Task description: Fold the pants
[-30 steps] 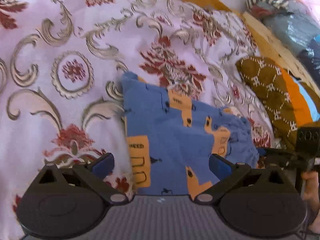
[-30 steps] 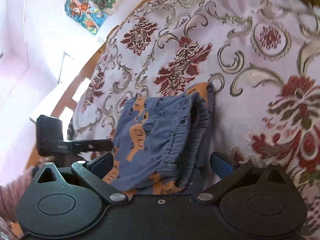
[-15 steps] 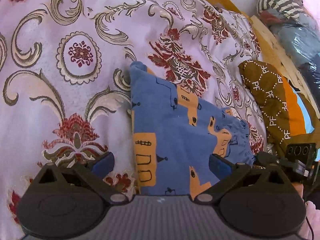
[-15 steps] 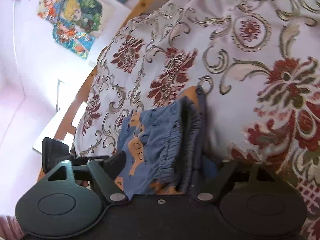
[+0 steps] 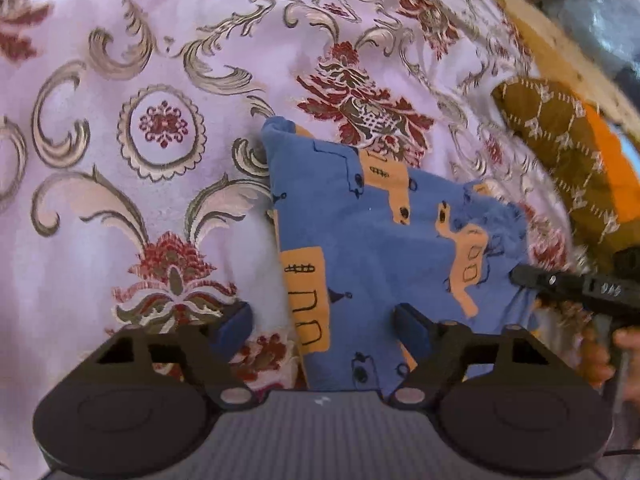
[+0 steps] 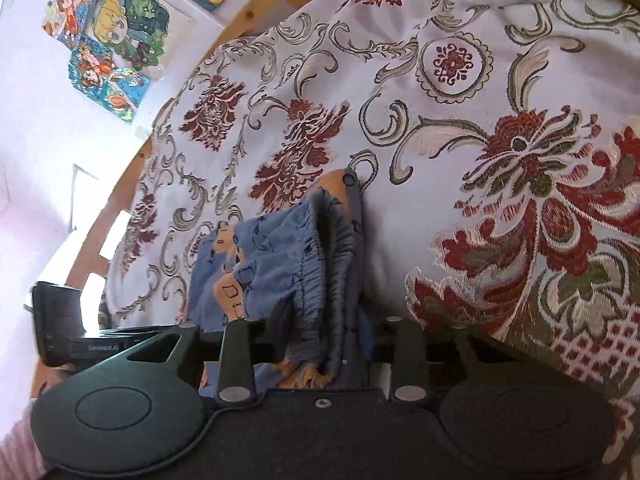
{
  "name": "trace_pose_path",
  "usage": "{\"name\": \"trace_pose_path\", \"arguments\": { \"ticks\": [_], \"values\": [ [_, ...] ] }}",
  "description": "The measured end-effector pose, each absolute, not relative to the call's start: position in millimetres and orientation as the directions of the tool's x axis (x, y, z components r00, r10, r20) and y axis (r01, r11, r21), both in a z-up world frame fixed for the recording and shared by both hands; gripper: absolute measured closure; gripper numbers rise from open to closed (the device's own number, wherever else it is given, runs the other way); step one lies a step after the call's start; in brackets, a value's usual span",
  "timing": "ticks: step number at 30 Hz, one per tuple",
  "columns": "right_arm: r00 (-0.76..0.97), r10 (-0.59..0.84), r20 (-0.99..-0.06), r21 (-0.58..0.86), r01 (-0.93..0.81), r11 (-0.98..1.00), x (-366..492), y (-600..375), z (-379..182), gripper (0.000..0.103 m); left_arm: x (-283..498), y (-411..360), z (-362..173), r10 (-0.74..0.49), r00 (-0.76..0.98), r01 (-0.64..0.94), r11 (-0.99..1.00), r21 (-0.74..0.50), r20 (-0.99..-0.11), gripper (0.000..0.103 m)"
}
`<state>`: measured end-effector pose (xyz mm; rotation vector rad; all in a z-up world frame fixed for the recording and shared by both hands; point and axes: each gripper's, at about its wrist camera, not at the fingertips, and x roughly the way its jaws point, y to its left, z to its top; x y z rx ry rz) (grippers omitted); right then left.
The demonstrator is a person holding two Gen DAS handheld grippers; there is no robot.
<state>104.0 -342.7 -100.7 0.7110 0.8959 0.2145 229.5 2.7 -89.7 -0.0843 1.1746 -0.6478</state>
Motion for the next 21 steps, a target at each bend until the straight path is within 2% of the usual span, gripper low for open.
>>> {"name": "trace_pose_path", "arguments": {
  "ticks": [3,11,13,15,21],
  "values": [
    [0.632,0.419,-0.652,0.618,0.122,0.777,101.2,-336.3,-98.9,0.069,223.8,-1.3,-84.7,-0.525,0.226,0.45,0.804,-0.39,-0.821,0.047],
    [0.656,0.328,-0.68,0.509,0.1,0.855,96.9,-314.9,-87.9,0.072,219.4,-3.5,-80.2,-0.534,0.236,0.463,0.796,-0.39,-0.812,0.067],
    [0.665,0.328,-0.671,0.5,0.079,0.862,95.6,-314.1,-83.3,0.073,218.6,-2.4,-78.2,-0.527,0.253,0.461,0.803,-0.378,-0.811,0.081],
    [0.677,0.321,-0.662,0.487,0.062,0.871,94.3,-312.4,-78.2,0.075,218.2,-1.1,-75.5,-0.524,0.27,0.456,0.808,-0.372,-0.808,0.089],
    [0.695,0.254,-0.672,0.345,-0.01,0.939,93.0,-293.8,-67.0,0.075,218.4,3.1,-73.2,-0.546,0.27,0.442,0.802,-0.402,-0.793,0.094]
  ]
}}
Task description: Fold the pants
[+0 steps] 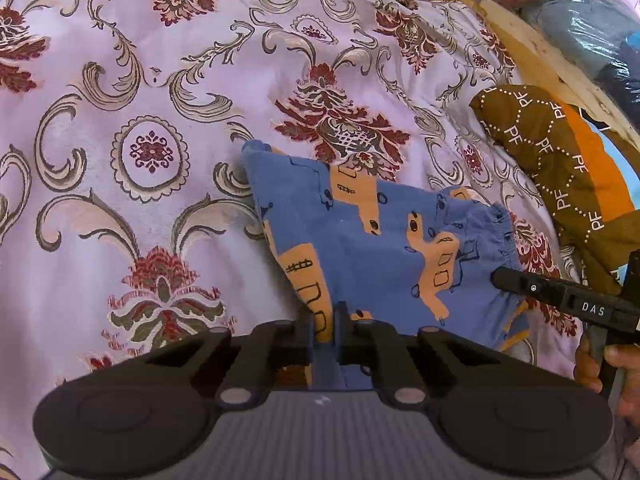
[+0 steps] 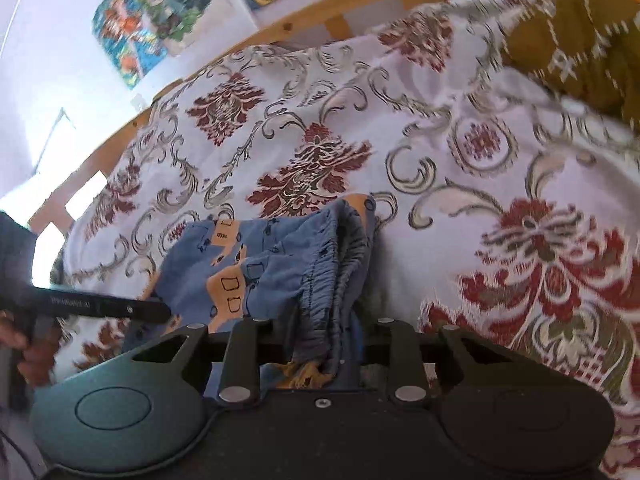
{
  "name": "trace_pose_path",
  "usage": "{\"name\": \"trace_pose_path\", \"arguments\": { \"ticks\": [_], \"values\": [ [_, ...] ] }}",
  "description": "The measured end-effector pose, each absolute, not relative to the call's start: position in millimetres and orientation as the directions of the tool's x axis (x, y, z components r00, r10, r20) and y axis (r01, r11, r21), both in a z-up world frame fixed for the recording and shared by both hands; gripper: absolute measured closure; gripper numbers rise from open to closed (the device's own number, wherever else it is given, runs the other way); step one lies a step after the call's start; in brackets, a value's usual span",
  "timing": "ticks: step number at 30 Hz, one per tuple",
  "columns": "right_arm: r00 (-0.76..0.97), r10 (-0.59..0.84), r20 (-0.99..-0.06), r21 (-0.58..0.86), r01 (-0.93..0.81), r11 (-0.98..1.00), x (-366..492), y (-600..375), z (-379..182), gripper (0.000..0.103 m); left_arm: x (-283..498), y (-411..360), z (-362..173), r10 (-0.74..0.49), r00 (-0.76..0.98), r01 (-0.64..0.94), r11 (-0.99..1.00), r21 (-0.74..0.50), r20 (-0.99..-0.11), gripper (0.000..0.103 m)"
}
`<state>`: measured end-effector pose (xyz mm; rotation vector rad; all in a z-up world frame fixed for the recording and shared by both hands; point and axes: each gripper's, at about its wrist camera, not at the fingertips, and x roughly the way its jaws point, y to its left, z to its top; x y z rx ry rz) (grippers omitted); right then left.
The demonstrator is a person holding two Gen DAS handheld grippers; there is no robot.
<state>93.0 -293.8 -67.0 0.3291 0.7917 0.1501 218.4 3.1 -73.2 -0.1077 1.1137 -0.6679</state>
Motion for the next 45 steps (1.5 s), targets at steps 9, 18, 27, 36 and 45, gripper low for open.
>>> {"name": "trace_pose_path", "arguments": {
  "ticks": [9,18,27,36,45],
  "values": [
    [0.777,0.128,-0.616,0.025,-0.143,0.989,80.0,-250.5,-52.3,0.076,181.3,-25.0,-49.9,-0.442,0.438,0.569,0.811,-0.139,-0.783,0.097],
    [0.865,0.078,-0.495,-0.143,-0.17,0.975,85.2,-233.1,-35.0,0.077,170.1,-35.9,-31.7,-0.421,0.571,0.571,0.82,-0.027,-0.705,0.098],
    [0.856,0.077,-0.512,-0.079,-0.136,0.987,149.3,-258.7,-31.2,0.077,226.6,-51.7,-14.9,-0.435,0.614,0.525,0.848,-0.071,-0.659,0.098],
    [0.747,0.094,-0.658,0.026,-0.101,0.994,202.6,-274.8,-82.3,0.076,289.5,-29.1,-67.3,-0.459,0.506,0.42,0.871,-0.256,-0.73,0.098],
    [0.75,0.092,-0.655,0.061,-0.069,0.996,201.0,-279.6,-93.5,0.074,294.3,-26.5,-94.9,-0.435,0.465,0.402,0.88,-0.253,-0.771,0.097]
  ]
}}
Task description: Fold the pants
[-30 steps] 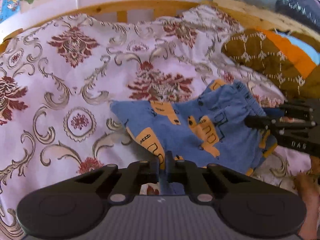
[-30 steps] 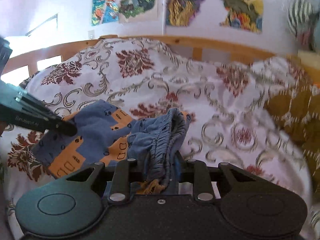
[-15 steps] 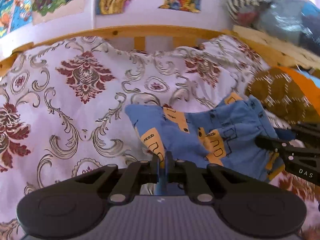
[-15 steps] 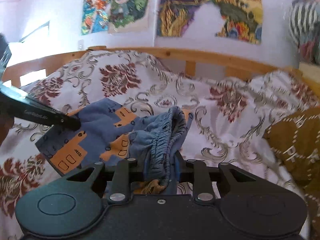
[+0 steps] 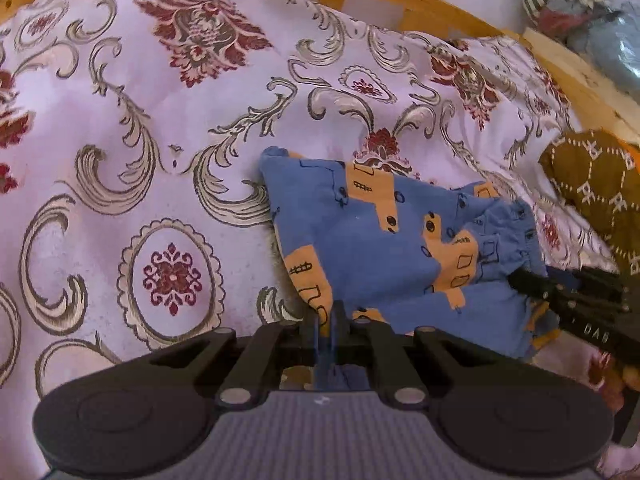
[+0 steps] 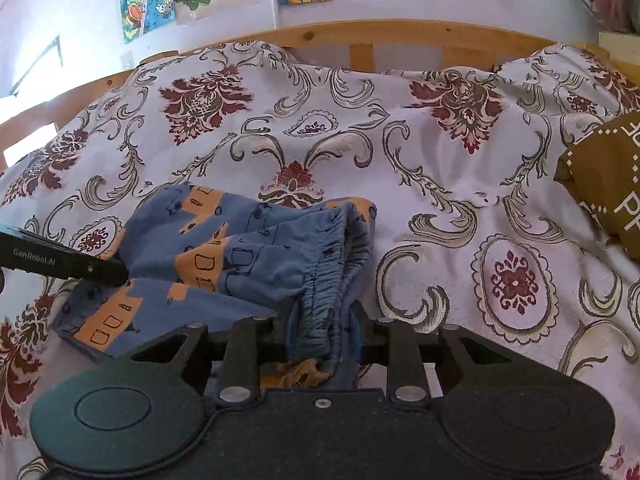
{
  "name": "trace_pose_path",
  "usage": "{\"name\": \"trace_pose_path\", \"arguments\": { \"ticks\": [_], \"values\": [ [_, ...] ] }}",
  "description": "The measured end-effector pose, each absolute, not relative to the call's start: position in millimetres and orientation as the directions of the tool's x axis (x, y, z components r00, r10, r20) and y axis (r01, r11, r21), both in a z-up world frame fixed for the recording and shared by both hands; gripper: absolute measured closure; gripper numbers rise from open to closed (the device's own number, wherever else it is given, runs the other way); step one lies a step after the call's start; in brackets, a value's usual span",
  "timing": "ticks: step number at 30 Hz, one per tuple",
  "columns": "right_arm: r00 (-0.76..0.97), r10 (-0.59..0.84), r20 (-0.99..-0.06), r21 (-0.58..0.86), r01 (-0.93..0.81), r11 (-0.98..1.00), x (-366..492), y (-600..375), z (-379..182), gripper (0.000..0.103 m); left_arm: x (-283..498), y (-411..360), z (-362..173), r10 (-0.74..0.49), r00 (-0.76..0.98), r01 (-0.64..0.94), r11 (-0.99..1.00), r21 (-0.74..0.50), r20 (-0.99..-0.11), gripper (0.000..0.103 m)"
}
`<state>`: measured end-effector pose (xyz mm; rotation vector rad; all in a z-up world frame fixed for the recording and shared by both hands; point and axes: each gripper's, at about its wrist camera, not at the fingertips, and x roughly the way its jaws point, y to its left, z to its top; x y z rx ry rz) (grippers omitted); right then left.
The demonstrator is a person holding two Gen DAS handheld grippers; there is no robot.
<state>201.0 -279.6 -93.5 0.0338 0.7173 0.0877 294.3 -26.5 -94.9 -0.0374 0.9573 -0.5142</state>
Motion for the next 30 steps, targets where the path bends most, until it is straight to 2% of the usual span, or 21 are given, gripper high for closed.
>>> {"name": "trace_pose_path", "arguments": {
  "ticks": [1,3,4,5,6,8,9,10,12,14,16,19,22,30],
  "values": [
    [0.75,0.086,-0.656,0.056,-0.065,0.996,201.1,-279.6,-92.7,0.073,294.0,-27.9,-94.0,-0.432,0.468,0.409,0.879,-0.245,-0.771,0.097],
    [0.75,0.066,-0.658,0.052,-0.042,0.998,200.7,-280.7,-91.6,0.058,293.0,-28.7,-92.1,-0.431,0.471,0.414,0.878,-0.238,-0.769,0.097],
    [0.748,0.061,-0.661,0.065,-0.023,0.998,200.5,-282.6,-90.2,0.054,292.9,-28.5,-91.8,-0.433,0.471,0.414,0.878,-0.24,-0.768,0.095],
    [0.747,0.059,-0.662,0.084,-0.004,0.996,200.1,-285.2,-88.0,0.046,292.8,-27.8,-91.6,-0.432,0.471,0.413,0.878,-0.241,-0.769,0.093],
    [0.75,0.052,-0.66,0.095,0.015,0.995,198.9,-287.5,-85.2,0.035,292.3,-26.9,-90.3,-0.432,0.472,0.41,0.879,-0.242,-0.769,0.086],
    [0.764,0.036,-0.645,0.094,0.032,0.995,194.3,-288.8,-78.5,0.026,291.6,-23.1,-88.9,-0.43,0.479,0.395,0.884,-0.25,-0.765,0.073],
    [0.771,0.025,-0.636,0.09,0.042,0.995,191.0,-288.6,-73.7,0.02,291.5,-21.2,-88.1,-0.42,0.482,0.379,0.891,-0.249,-0.769,0.057],
    [0.777,0.017,-0.629,0.088,0.05,0.995,188.0,-288.1,-69.5,0.017,291.0,-19.5,-86.8,-0.409,0.486,0.363,0.898,-0.248,-0.773,0.046],
    [0.795,0.009,-0.606,0.091,0.058,0.994,181.1,-286.9,-59.5,0.011,288.5,-14.7,-82.6,-0.399,0.498,0.338,0.907,-0.251,-0.77,0.042],
    [0.814,0.0,-0.581,0.095,0.068,0.993,174.9,-284.5,-49.7,0.006,283.7,-10.1,-75.8,-0.394,0.514,0.319,0.912,-0.257,-0.762,0.032],
    [0.836,-0.002,-0.549,0.103,0.07,0.992,166.6,-280.9,-38.2,0.003,276.3,-6.8,-67.4,-0.379,0.542,0.299,0.921,-0.25,-0.75,0.015],
    [0.856,-0.004,-0.517,0.102,0.066,0.993,157.7,-272.5,-25.3,0.001,261.1,-4.5,-53.3,-0.357,0.589,0.286,0.931,-0.227,-0.725,0.006],
    [0.87,-0.007,-0.493,0.092,0.06,0.994,148.3,-263.4,-15.5,0.001,247.5,-4.3,-39.5,-0.35,0.62,0.288,0.934,-0.212,-0.702,0.001],
    [0.902,-0.01,-0.431,0.059,0.04,0.997,114.3,-244.3,9.4,0.001,213.6,-9.0,-6.3,-0.291,0.704,0.262,0.954,-0.144,-0.648,0.0]
  ]
}}
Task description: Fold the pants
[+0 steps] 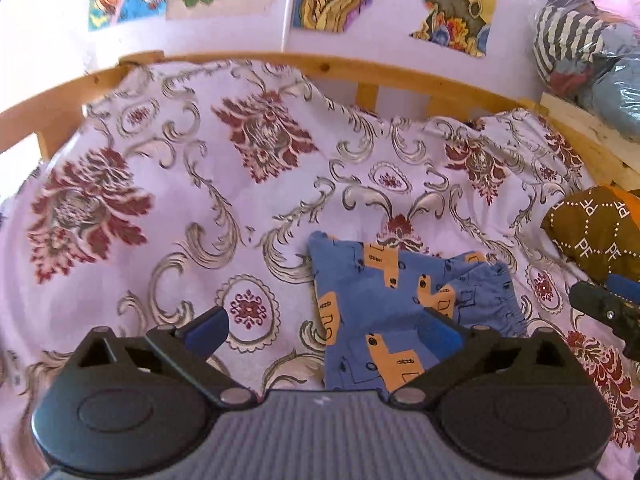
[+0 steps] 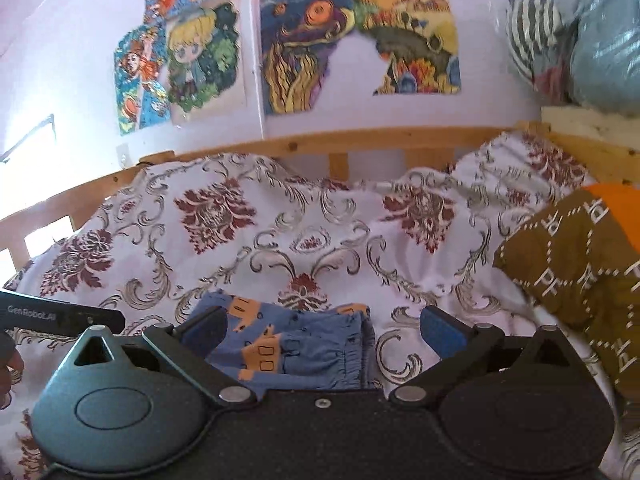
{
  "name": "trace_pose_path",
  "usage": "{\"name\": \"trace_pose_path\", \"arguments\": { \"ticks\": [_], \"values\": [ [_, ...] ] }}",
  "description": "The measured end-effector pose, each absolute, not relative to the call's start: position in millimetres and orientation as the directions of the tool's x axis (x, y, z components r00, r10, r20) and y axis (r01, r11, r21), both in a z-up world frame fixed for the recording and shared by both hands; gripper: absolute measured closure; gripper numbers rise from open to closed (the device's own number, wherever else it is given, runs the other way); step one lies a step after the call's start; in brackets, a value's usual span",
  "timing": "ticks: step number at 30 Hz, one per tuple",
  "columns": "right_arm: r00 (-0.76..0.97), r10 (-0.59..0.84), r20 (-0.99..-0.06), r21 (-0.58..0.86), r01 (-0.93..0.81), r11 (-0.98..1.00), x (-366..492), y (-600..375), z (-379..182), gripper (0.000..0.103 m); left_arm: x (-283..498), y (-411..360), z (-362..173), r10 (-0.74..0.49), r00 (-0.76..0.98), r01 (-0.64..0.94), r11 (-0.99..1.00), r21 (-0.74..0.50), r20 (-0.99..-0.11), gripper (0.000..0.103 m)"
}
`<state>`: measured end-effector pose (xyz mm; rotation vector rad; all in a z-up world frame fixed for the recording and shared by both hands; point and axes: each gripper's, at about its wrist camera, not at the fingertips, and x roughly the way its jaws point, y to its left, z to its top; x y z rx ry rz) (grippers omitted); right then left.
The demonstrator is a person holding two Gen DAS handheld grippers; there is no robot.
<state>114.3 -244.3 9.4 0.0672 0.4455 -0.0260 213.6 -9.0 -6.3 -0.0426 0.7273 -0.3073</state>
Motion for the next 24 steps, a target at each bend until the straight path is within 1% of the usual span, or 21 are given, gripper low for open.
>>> {"name": "trace_pose_path", "arguments": {
  "ticks": [9,18,24],
  "values": [
    [0.926,-0.019,-0.377,0.022,0.029,0.999,70.1,-229.5,28.6,0.001,170.8,-13.1,11.3,-0.278,0.733,0.252,0.959,-0.132,-0.621,0.0],
    [0.934,-0.037,-0.355,0.01,0.043,0.999,33.3,-225.2,31.1,0.001,128.3,-14.2,18.2,-0.246,0.761,0.25,0.965,-0.077,-0.601,0.0],
    [0.935,-0.043,-0.353,-0.007,0.043,0.999,13.0,-220.2,27.5,0.001,105.4,-7.9,16.3,-0.214,0.767,0.234,0.971,-0.046,-0.605,0.0]
  ]
}}
